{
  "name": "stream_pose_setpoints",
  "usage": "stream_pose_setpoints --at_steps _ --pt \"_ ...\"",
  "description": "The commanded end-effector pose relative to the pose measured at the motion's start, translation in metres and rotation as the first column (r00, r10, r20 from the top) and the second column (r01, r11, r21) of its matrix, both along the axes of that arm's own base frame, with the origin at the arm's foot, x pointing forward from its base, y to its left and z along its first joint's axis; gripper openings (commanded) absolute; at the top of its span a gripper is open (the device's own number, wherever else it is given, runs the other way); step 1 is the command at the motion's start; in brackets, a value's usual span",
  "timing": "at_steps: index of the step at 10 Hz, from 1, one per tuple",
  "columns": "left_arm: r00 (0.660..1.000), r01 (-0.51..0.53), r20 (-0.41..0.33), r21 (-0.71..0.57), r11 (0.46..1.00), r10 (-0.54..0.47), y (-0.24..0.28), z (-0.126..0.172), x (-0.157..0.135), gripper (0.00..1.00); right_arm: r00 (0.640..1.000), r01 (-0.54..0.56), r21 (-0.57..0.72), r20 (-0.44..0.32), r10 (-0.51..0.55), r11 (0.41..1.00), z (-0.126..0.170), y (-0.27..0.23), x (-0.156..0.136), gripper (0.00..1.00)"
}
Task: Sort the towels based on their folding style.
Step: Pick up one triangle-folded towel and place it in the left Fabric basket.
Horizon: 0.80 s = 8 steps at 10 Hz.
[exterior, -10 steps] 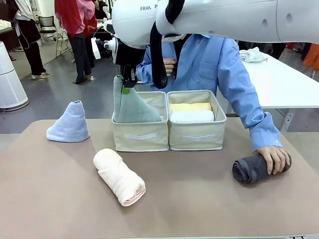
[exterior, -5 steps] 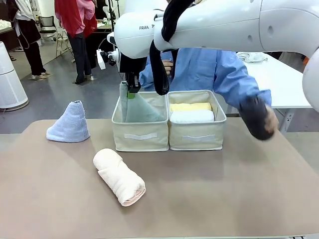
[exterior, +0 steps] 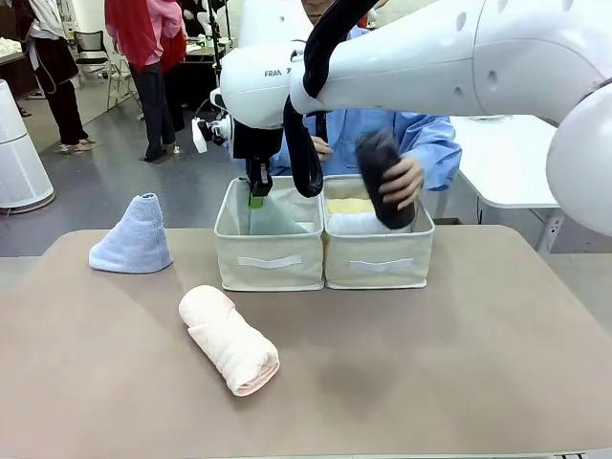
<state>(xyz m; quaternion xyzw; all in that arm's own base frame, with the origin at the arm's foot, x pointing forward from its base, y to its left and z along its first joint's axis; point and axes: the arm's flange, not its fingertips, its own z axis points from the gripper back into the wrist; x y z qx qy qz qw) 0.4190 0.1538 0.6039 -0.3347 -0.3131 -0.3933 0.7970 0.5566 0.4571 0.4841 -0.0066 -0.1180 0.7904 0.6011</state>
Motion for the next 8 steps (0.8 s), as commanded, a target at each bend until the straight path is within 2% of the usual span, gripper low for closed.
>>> stream_pose_setpoints --at_steps 1,5,8 --pt "1.000 -0.005 0.008 -0.008 1.000 0.005 -0.002 0.000 0.000 1.00 0.998 0.030 0.000 -0.054 -0.030 1.000 -0.002 0.012 0.011 0.18" --pt "1.000 -0.005 0.008 -0.008 1.000 0.005 -0.002 0.000 0.000 1.00 0.995 0.023 0.006 -0.094 -0.022 1.000 -0.017 0.018 0.016 0.18" --pt "1.000 -0.005 0.008 -0.008 1.000 0.005 -0.002 0.000 0.000 1.00 0.992 0.040 0.001 -0.121 -0.040 0.999 -0.018 0.018 0.016 0.18"
